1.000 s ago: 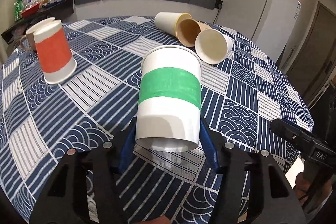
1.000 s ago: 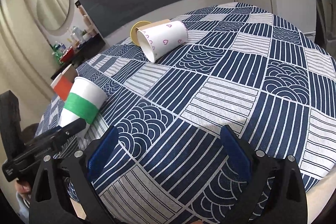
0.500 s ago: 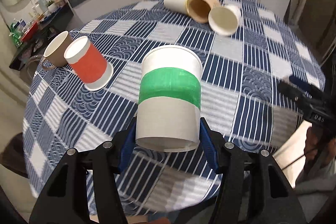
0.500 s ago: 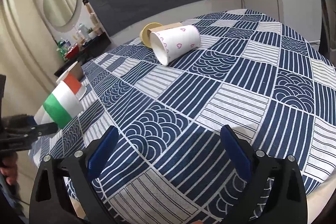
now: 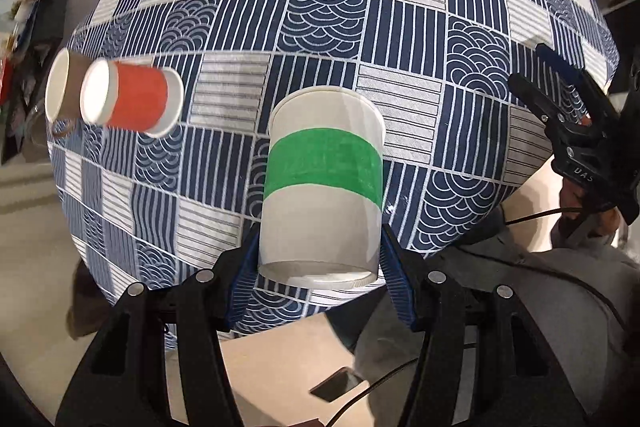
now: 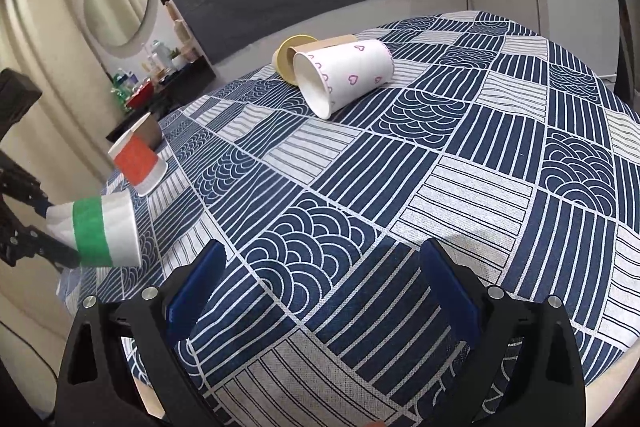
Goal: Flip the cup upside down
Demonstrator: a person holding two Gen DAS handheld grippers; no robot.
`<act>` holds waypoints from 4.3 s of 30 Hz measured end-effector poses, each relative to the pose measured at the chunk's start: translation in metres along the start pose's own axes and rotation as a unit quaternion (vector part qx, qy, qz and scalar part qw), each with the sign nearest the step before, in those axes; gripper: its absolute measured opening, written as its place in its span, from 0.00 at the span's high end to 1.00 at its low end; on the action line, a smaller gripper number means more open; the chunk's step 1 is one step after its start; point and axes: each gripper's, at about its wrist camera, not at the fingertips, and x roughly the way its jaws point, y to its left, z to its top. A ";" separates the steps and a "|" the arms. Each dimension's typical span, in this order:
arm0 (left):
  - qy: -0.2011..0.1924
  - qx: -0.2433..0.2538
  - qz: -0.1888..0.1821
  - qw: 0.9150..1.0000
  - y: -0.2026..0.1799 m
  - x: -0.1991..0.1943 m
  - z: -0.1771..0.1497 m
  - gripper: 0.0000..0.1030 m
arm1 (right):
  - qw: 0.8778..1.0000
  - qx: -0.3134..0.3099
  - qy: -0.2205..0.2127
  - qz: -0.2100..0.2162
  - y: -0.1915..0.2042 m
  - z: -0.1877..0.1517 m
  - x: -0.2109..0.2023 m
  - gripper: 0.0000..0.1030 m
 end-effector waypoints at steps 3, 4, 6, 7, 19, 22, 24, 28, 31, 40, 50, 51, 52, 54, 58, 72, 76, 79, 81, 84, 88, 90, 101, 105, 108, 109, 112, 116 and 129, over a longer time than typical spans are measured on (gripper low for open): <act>0.024 0.030 0.017 0.999 -0.007 0.000 0.017 0.44 | 1.000 -0.003 -0.004 -0.008 -0.002 0.001 -0.002 0.09; 0.031 0.040 0.023 0.998 -0.009 0.000 0.022 0.44 | 1.000 -0.004 -0.006 -0.011 -0.002 0.002 -0.003 0.09; 0.050 0.061 0.035 0.996 -0.014 0.001 0.035 0.44 | 1.000 -0.006 -0.010 -0.017 -0.004 0.003 -0.004 0.09; 0.057 0.068 0.039 0.995 -0.015 0.001 0.040 0.44 | 1.000 -0.006 -0.012 -0.019 -0.005 0.004 -0.005 0.09; 0.152 0.155 0.088 0.972 -0.026 0.019 0.105 0.44 | 1.000 -0.007 -0.012 -0.028 -0.017 0.020 0.007 0.09; 0.172 0.182 0.103 0.963 -0.033 0.023 0.115 0.44 | 0.999 -0.010 -0.014 -0.033 -0.019 0.022 0.009 0.09; 0.173 0.196 0.117 0.958 -0.038 0.024 0.122 0.44 | 0.999 -0.007 -0.011 -0.035 -0.022 0.023 0.011 0.09; 0.173 0.213 0.132 0.953 -0.046 0.027 0.133 0.43 | 0.999 -0.003 -0.008 -0.036 -0.027 0.023 0.012 0.09; 0.158 0.211 0.135 0.955 -0.046 0.027 0.141 0.39 | 0.999 -0.003 -0.006 -0.038 -0.029 0.023 0.012 0.09; 0.135 0.212 0.122 0.960 -0.048 0.025 0.135 0.29 | 0.999 0.003 0.000 -0.051 -0.030 0.021 0.004 0.09; 0.050 0.202 0.134 0.969 -0.041 -0.021 0.089 0.17 | 0.998 -0.015 -0.018 -0.058 -0.005 0.017 -0.020 0.09; 0.039 0.197 0.135 0.970 -0.039 -0.027 0.084 0.15 | 0.998 -0.016 -0.019 -0.059 -0.003 0.017 -0.022 0.09; 0.024 0.192 0.139 0.971 -0.036 -0.034 0.076 0.14 | 0.998 -0.017 -0.021 -0.063 0.000 0.016 -0.025 0.09; 0.004 0.183 0.144 0.973 -0.029 -0.043 0.062 0.14 | 0.997 -0.021 -0.027 -0.071 0.006 0.016 -0.031 0.09; -0.043 0.157 0.166 0.973 -0.011 -0.059 0.027 0.12 | 0.995 -0.040 -0.043 -0.080 0.027 0.014 -0.043 0.09; -0.196 0.049 0.169 0.965 0.043 -0.065 -0.085 0.06 | 0.984 -0.147 -0.056 -0.082 0.123 0.002 -0.051 0.08; -0.270 0.019 0.177 0.946 0.042 -0.057 -0.100 0.06 | 0.981 -0.166 -0.058 -0.084 0.141 0.000 -0.049 0.08; -0.302 0.016 0.162 0.939 0.039 -0.046 -0.105 0.06 | 0.978 -0.177 -0.058 -0.090 0.150 -0.001 -0.047 0.08; -0.318 0.013 0.142 0.937 0.037 -0.037 -0.105 0.06 | 0.977 -0.182 -0.056 -0.094 0.154 -0.003 -0.045 0.08; -0.340 -0.002 0.121 0.933 0.034 -0.021 -0.103 0.06 | 0.977 -0.181 -0.046 -0.101 0.156 -0.004 -0.039 0.08; -0.361 -0.035 0.068 0.930 0.035 0.001 -0.098 0.06 | 0.980 -0.164 -0.038 -0.107 0.149 -0.004 -0.032 0.08; -0.384 -0.058 0.072 0.919 0.033 0.009 -0.098 0.06 | 0.982 -0.153 -0.033 -0.104 0.143 -0.004 -0.028 0.08; -0.428 -0.128 0.081 0.891 0.022 0.041 -0.101 0.06 | 0.982 -0.152 -0.035 -0.105 0.132 -0.020 -0.007 0.08; -0.436 -0.150 0.097 0.882 0.017 0.050 -0.106 0.06 | 0.981 -0.157 -0.041 -0.108 0.132 -0.025 -0.004 0.08; -0.447 -0.170 0.085 0.874 0.018 0.054 -0.112 0.06 | 0.982 -0.151 -0.038 -0.107 0.131 -0.027 -0.001 0.08; -0.448 -0.174 0.075 0.874 0.018 0.055 -0.114 0.06 | 0.982 -0.150 -0.038 -0.107 0.130 -0.028 -0.001 0.08; -0.452 -0.186 0.070 0.869 0.016 0.058 -0.118 0.06 | 0.982 -0.147 -0.042 -0.110 0.130 -0.031 -0.003 0.08; -0.460 -0.209 0.079 0.859 0.014 0.058 -0.128 0.06 | 0.981 -0.145 -0.054 -0.114 0.131 -0.036 -0.010 0.08; -0.455 -0.270 0.080 0.845 0.022 0.055 -0.157 0.06 | 0.980 -0.135 -0.089 -0.115 0.127 -0.046 -0.044 0.08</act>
